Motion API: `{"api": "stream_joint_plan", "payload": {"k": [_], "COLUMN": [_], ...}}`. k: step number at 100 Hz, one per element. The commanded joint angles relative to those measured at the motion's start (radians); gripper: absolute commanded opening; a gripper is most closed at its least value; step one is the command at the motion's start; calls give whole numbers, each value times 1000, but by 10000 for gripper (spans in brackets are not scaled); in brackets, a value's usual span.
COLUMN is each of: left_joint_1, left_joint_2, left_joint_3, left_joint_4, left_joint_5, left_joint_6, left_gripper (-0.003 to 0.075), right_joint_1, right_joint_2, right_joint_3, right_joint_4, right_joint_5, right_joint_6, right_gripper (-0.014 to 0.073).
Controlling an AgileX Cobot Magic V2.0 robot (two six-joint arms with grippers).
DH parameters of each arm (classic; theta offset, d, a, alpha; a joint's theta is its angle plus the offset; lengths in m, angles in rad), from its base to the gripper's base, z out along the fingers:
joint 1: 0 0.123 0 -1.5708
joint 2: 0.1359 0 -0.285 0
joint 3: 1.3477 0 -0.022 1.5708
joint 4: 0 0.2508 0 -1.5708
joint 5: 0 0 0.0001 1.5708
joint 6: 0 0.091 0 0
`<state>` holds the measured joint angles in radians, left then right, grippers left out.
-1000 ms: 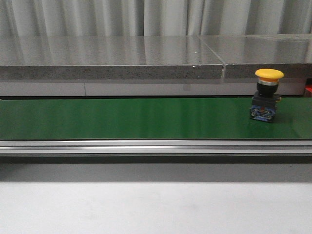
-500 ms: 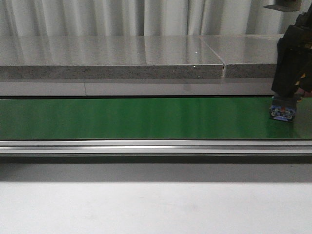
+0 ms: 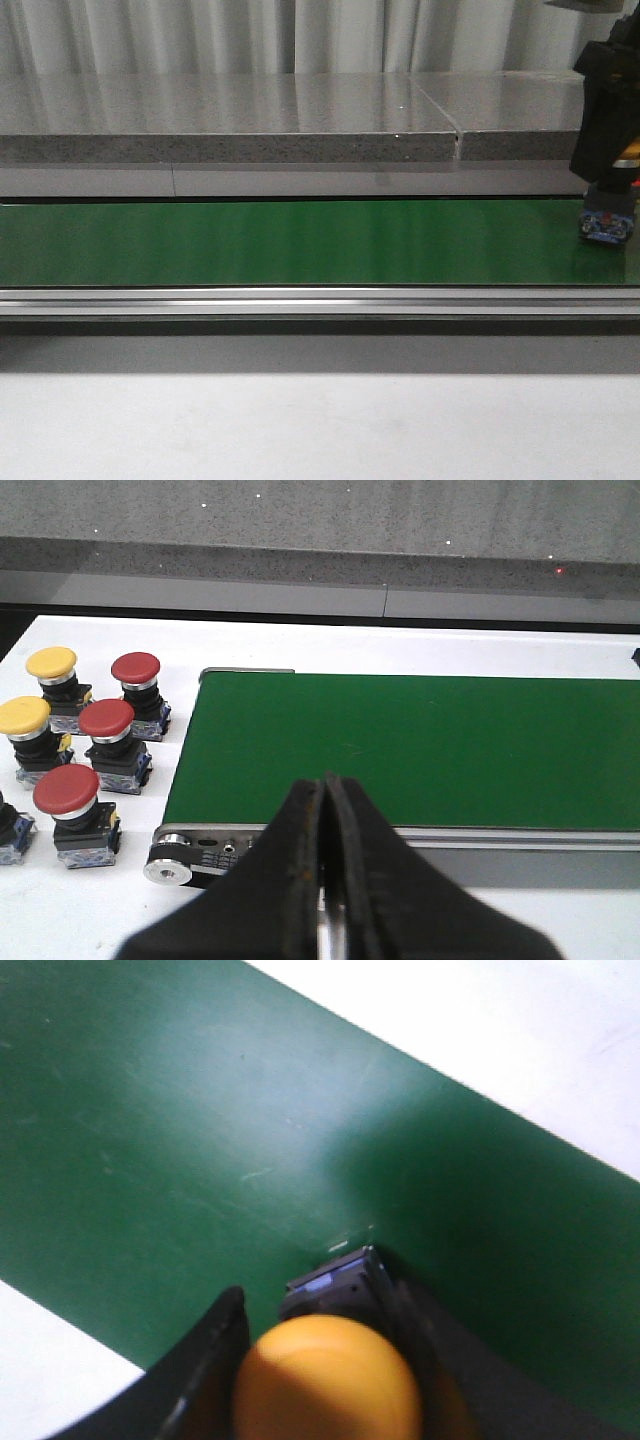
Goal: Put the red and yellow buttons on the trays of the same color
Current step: 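Lower the yellow button into the yellow tray and open the right gripper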
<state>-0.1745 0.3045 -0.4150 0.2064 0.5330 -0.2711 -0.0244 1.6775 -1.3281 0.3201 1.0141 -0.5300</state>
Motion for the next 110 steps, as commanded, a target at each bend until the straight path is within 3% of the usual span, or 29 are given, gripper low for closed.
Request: {"api": "stream_joint_plan", "payload": {"k": [1, 15, 32, 67, 110], "left_joint_1": [-8, -8, -8, -8, -8], "left_joint_2": [6, 6, 6, 6, 6], "left_joint_3": [-24, -24, -24, -24, -24], "left_joint_4": [5, 5, 5, 5, 5], "left_joint_5": [-75, -75, -75, -75, -75], "left_joint_6": [-1, -1, -1, -1, -1], "left_gripper": [-19, -19, -19, -19, -19], "right_joint_1": [-33, -113, -286, -614, -657], "right_joint_2": [-94, -167, -227, -237, -121], "right_joint_3": [-22, -22, -22, 34, 226], "right_joint_4": [23, 23, 23, 23, 23], "right_joint_5": [-1, 24, 36, -104, -306], "right_joint_6": [25, 52, 83, 235, 254], "right_gripper": [179, 179, 179, 179, 179]}}
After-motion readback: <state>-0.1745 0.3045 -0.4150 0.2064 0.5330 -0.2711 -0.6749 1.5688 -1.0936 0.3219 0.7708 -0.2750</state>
